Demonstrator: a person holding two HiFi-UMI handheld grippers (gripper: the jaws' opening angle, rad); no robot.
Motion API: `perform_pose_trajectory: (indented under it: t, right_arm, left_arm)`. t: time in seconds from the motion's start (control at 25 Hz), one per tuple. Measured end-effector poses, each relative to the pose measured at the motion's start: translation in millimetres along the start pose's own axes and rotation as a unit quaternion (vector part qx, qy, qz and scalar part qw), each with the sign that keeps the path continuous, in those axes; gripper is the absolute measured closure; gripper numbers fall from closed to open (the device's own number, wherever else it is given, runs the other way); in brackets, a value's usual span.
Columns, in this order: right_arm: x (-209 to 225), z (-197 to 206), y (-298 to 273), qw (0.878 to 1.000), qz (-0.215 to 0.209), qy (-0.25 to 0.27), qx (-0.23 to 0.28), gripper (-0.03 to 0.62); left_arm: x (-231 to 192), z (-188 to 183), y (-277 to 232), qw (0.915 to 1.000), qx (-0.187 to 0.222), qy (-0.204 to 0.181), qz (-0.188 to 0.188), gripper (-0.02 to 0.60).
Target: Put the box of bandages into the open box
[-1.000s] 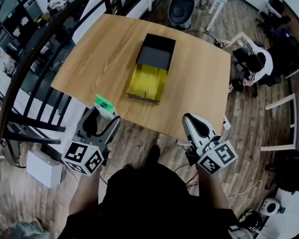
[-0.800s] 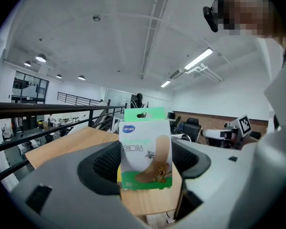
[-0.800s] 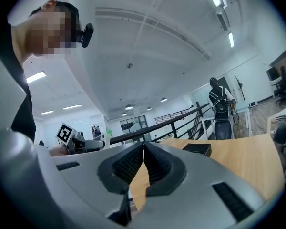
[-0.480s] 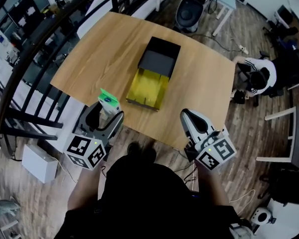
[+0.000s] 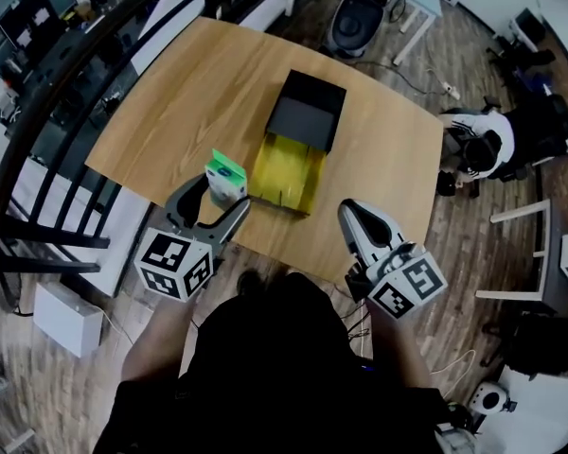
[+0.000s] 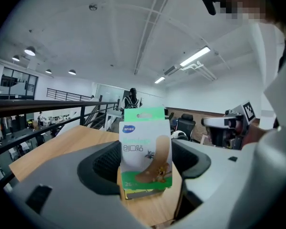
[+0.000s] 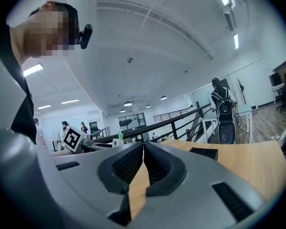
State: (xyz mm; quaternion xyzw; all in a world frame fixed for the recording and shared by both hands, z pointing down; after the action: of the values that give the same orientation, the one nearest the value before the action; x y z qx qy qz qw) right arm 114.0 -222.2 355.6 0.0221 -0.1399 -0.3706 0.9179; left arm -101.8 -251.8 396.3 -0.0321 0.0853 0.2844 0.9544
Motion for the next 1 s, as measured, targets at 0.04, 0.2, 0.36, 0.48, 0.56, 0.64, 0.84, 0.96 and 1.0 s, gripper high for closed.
perform_pose_trajectory:
  t: [0.04,0.2,0.36,0.48,0.56,0.64,0.84,0.96,1.0]
  right_arm:
    - [-0.1,2.8,-3.1,1.0,0.002,-0.001,-0.002,0.557]
    - [10.0,12.8,-10.6,1.0,0.015,-0.009,-0.011,0.557]
    - [27.3,16.4,-18.3,0.999,0.024,-0.017,-0.013,0.557]
    - [42.7,14.5,-22.8,0.999,0.029,-0.021,-0.013,0.557]
    - [55.2,15.4,-24.6,0.999,0.034,-0.024,-0.013,0.557]
    - [67.9,18.8,-24.8,0.999,0.04,-0.03,-0.016,0.557]
    - [97.2,26.6,-24.7,0.997,0.053,-0.045,-0.024,0.557]
    - [112.7,32.7,-24.1,0.996,0.059,-0.054,-0.029,0.557]
    - [117.1,34.6,-24.5,0.996,0.061,-0.057,-0.031,0.557]
  left_arm:
    - [-3.2,2.8,-3.5,1.0,-0.004,0.002,0.002,0.245]
    - [-13.0,16.4,-17.5,0.9997,-0.021,0.011,0.002,0.245]
    - [-17.9,33.4,-41.5,0.9988,-0.047,0.012,0.005,0.245]
    - [-18.7,45.3,-64.1,0.9977,-0.066,0.014,0.01,0.245]
    - [-19.3,54.2,-80.3,0.9967,-0.08,0.008,0.013,0.245]
    - [-20.8,65.8,-95.8,0.9953,-0.096,0.005,0.013,0.245]
    - [-25.0,100.7,-130.8,0.9897,-0.143,0.002,0.01,0.245]
    - [-27.3,128.8,-147.7,0.9838,-0.179,0.006,0.008,0.244]
    - [-28.7,138.3,-152.3,0.9813,-0.192,0.009,0.006,0.244]
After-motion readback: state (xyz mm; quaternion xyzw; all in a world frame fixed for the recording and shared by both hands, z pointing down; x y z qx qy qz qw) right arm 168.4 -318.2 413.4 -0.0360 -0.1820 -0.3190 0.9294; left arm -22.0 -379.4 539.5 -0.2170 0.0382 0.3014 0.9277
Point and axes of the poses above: the fingertips, and each gripper's own axes: y backward along the fingers, x to its right, z out of its underside, the point moved 3 cm from there along y, backward along the fingers, and after that the axes turned 14 degrees about x, right-handed, at the moved point
